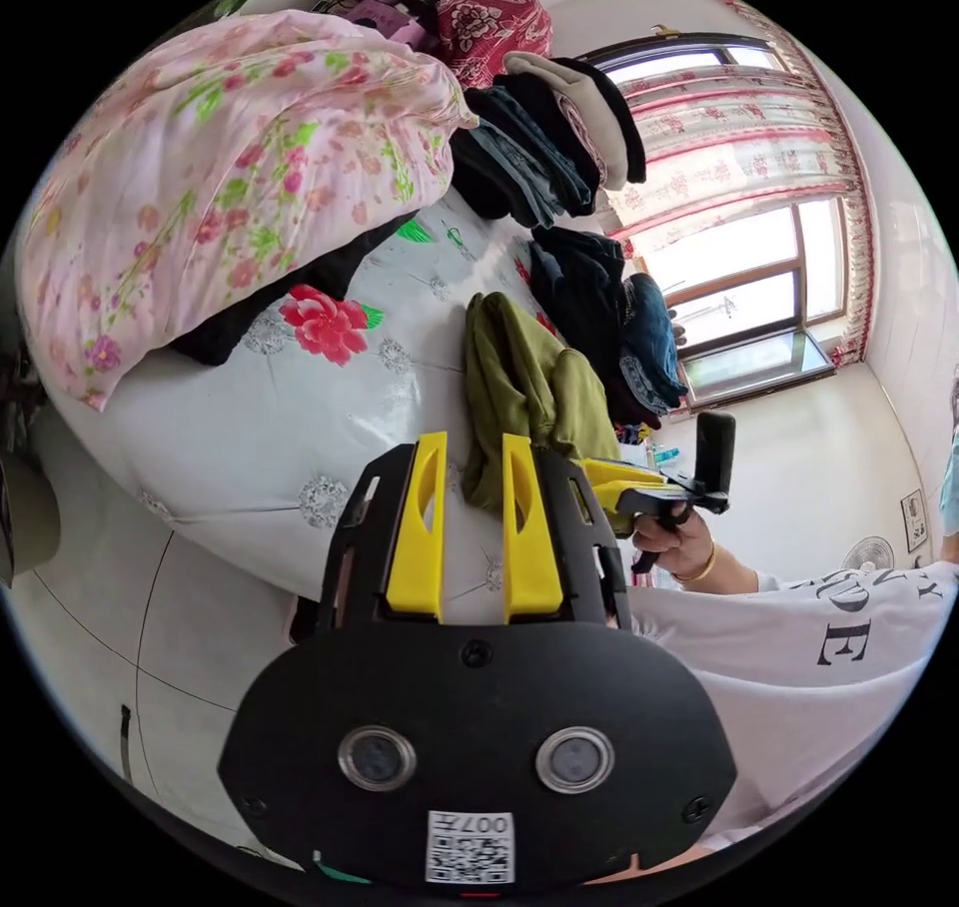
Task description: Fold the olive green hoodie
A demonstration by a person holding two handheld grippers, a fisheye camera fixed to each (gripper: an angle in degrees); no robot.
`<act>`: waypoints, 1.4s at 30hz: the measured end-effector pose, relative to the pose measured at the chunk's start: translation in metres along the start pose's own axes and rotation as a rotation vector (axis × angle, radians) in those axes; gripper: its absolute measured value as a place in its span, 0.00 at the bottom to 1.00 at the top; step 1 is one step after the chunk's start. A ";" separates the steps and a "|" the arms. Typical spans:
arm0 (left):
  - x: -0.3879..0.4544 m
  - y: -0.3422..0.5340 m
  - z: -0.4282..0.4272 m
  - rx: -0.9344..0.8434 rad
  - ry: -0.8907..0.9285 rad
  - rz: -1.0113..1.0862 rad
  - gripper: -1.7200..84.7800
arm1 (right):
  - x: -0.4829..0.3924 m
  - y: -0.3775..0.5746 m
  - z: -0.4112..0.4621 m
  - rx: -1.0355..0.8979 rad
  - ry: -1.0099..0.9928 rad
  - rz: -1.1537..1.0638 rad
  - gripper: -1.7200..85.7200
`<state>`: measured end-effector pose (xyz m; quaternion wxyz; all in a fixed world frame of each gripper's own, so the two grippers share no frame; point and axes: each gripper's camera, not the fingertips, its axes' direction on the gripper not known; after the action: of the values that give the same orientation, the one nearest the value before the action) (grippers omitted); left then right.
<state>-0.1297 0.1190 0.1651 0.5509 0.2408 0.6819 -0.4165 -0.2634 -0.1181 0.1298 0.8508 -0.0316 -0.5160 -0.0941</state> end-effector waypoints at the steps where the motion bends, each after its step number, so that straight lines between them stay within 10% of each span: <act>1: -0.008 -0.004 0.001 -0.014 0.011 -0.002 0.12 | 0.008 0.004 -0.019 0.061 -0.078 0.018 0.12; 8: -0.019 -0.056 0.020 -0.065 0.116 0.058 0.15 | 0.049 0.076 -0.106 0.456 -0.005 0.235 0.12; 15: -0.045 -0.103 0.083 -0.224 0.145 0.087 0.18 | 0.010 0.044 -0.015 0.089 0.627 0.061 0.13; 25: -0.109 -0.119 0.076 -0.245 0.224 0.078 0.19 | 0.112 0.121 -0.155 0.489 0.203 0.618 0.18; 42: -0.095 -0.041 0.169 -0.257 0.471 0.127 0.12 | 0.143 0.155 -0.248 0.386 -0.151 0.468 0.14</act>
<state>-0.0424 -0.0314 0.2599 0.4281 0.3013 0.8222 -0.2235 0.0470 -0.0215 0.1475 0.7990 0.0060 -0.5646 0.2066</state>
